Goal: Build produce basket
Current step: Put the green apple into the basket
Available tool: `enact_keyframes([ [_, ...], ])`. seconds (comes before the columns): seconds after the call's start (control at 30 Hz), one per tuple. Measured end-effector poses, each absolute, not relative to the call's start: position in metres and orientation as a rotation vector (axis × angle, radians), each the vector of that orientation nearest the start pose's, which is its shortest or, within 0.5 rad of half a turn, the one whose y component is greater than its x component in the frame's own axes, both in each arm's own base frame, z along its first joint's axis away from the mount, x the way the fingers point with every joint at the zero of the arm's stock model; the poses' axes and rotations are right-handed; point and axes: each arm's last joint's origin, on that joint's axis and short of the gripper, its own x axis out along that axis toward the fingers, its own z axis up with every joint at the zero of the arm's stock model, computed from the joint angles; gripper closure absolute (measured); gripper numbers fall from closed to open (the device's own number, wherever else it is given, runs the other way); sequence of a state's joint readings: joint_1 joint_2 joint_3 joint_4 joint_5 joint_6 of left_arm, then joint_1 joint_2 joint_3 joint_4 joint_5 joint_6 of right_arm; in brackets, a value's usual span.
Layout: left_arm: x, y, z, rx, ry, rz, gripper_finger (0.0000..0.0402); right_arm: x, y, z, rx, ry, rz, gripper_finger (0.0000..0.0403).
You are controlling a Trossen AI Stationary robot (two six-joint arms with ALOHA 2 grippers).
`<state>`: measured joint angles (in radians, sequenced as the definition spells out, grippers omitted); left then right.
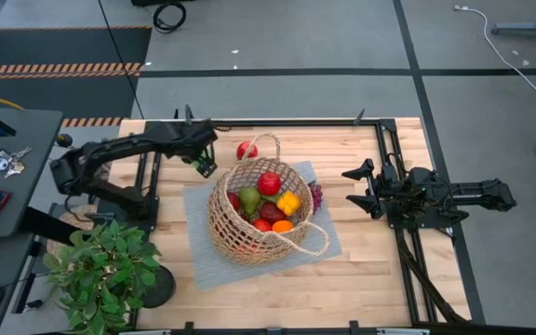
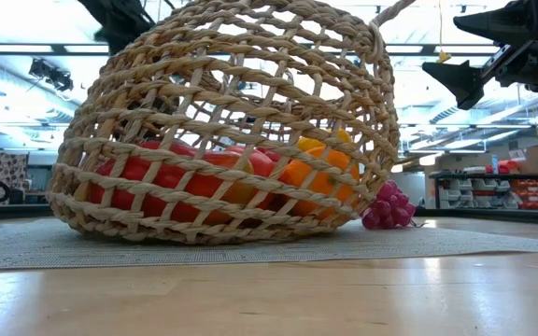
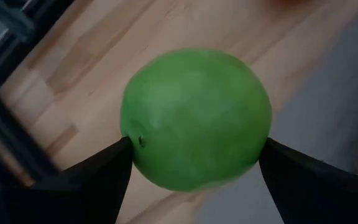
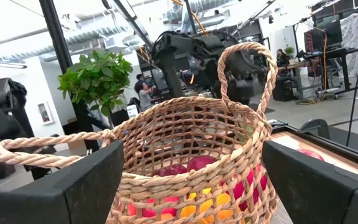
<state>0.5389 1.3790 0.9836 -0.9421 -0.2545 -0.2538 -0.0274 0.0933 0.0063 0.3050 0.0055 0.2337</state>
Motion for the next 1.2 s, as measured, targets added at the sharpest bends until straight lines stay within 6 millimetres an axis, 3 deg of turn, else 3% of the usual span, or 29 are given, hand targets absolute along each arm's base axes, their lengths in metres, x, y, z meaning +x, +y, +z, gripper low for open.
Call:
enact_keyframes([
  [0.33,0.182,0.113,0.28,-0.493,0.931,0.742,0.007,0.101,-0.003,0.187,0.23,-0.221,-0.007,0.0018],
  [0.57,0.171,0.103,0.304,-0.507,0.75,0.653,0.007,0.101,-0.003,0.187,0.23,-0.221,-0.007,0.0018],
  [0.83,0.166,0.096,0.333,-0.499,0.48,0.504,0.007,0.101,-0.003,0.187,0.23,-0.221,-0.007,0.0018],
  [1.2,0.168,0.089,0.357,-0.471,0.274,0.245,0.007,0.101,-0.003,0.188,0.23,-0.221,-0.007,0.0018],
])
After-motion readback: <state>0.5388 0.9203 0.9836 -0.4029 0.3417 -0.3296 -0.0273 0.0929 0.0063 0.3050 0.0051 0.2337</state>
